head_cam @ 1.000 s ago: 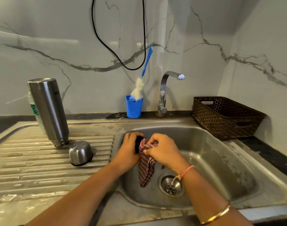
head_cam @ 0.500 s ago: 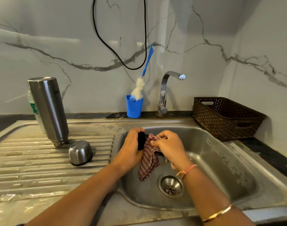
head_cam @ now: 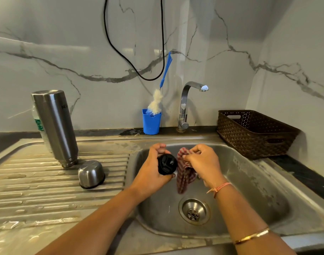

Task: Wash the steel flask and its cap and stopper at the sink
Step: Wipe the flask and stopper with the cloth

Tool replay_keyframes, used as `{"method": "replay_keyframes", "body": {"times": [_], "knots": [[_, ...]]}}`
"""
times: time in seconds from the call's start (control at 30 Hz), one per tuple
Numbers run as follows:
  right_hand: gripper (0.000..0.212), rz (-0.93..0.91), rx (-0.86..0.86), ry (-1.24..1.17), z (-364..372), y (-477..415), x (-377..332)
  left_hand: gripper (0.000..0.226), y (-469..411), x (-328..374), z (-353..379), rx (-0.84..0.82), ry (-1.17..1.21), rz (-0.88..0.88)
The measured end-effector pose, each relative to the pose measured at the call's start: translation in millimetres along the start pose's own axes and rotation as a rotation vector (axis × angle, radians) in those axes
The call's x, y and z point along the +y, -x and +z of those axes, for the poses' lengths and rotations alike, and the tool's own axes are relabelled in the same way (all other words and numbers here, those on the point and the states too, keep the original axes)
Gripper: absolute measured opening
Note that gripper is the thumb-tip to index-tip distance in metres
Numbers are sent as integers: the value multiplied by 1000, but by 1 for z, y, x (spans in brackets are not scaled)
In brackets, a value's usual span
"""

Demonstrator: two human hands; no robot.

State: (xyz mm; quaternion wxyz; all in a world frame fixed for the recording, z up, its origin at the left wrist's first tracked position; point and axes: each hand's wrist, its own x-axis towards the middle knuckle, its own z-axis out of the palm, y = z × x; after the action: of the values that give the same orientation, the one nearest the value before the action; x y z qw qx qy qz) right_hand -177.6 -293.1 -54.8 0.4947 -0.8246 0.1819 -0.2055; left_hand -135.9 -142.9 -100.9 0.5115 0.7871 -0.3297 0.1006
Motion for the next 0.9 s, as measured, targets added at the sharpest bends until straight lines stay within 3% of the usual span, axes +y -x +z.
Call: {"method": "replay_keyframes", "body": {"times": [0.1,0.23,0.4,0.47,0.6,0.77,0.83,0.9], "knots": [[5,-110,14,15,-11,0,-5,80,0,-2,-1,31,4,-7],[12,-453,42,156,-17,12,-17,75,-2,-7,-6,93,13,-31],[23,-731,-300,374,-4,34,-27,72,1,-8,-4,33,-10,-24],[25,-704,-333,402,-1,32,-26,75,1,-9,-6,23,-42,-18],[24,-549,-214,267,-7,20,-19,76,0,-3,-7,-6,-115,9],[17,-803,-431,550,18,38,-24,72,1,-2,-9,-72,-197,23],[14,-752,-452,581,20,34,-24,78,1,-2,-10,-80,-193,1],[17,-617,-408,464,14,25,-22,86,2,-2,-10,-88,-147,-42]]}}
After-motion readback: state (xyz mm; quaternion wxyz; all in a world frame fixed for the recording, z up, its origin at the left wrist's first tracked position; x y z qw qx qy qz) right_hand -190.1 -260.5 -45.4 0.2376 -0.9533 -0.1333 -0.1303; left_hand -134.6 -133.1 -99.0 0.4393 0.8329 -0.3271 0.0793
